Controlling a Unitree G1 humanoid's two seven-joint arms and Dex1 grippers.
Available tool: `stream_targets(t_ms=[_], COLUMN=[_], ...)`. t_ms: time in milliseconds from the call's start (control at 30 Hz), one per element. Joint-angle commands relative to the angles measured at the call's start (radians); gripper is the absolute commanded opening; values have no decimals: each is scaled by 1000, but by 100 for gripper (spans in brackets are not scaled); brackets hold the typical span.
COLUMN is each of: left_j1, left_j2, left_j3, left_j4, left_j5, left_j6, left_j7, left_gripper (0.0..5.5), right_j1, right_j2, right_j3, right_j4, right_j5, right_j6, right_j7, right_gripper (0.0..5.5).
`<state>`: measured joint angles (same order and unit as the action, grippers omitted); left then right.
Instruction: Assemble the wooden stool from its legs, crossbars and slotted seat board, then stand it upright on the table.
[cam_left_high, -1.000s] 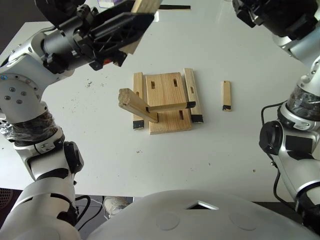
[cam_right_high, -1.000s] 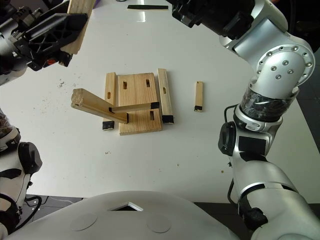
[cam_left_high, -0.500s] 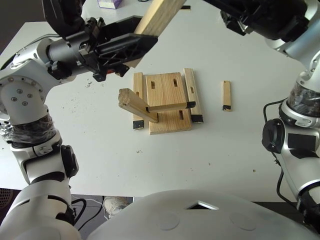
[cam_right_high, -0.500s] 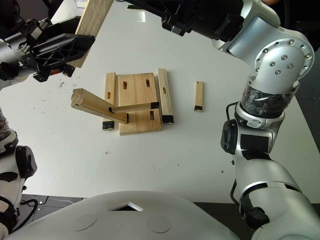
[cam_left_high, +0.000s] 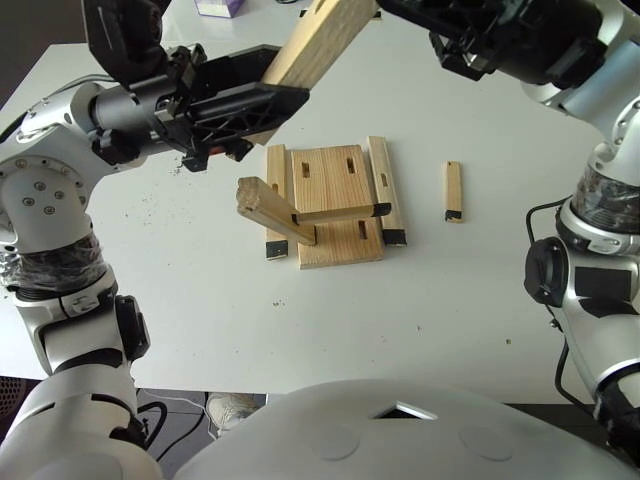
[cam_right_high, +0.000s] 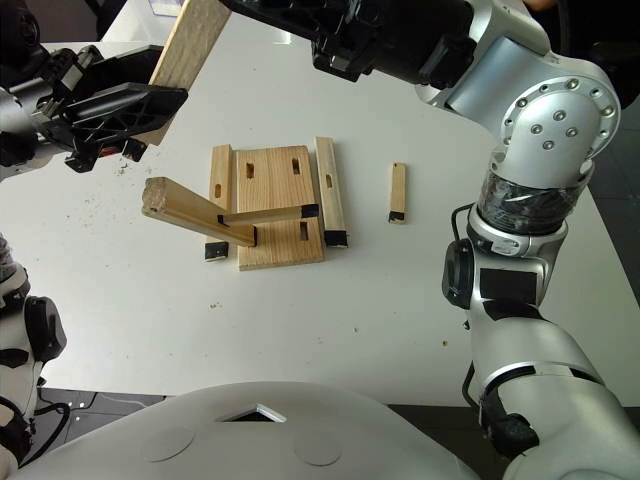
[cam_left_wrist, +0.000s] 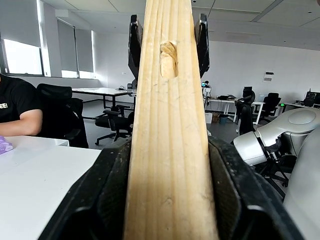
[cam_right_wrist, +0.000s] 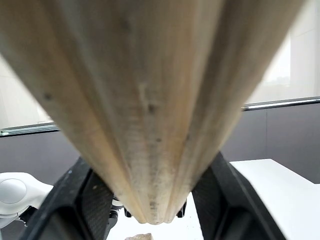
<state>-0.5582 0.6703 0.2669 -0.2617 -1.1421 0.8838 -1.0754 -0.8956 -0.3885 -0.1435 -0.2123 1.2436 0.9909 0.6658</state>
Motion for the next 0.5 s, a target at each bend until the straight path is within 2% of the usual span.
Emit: stream_targets(t_ms=[33, 500], left_j1=[3, -8], left_j2=[30, 61], left_j3=[-22, -64], left_j4=[6, 96], left_j5=[34, 181], left_j6=[-13, -109], left_j7=[-18, 11], left_gripper=[203, 203], right_j1=[-10, 39], right_j2=[-18, -72], right_j3=[2, -44], right_j4=[-22, -18], right_j5=[-11, -103], right_j6=[-9, -106], right_j7=[4, 44], right_gripper=[202, 202])
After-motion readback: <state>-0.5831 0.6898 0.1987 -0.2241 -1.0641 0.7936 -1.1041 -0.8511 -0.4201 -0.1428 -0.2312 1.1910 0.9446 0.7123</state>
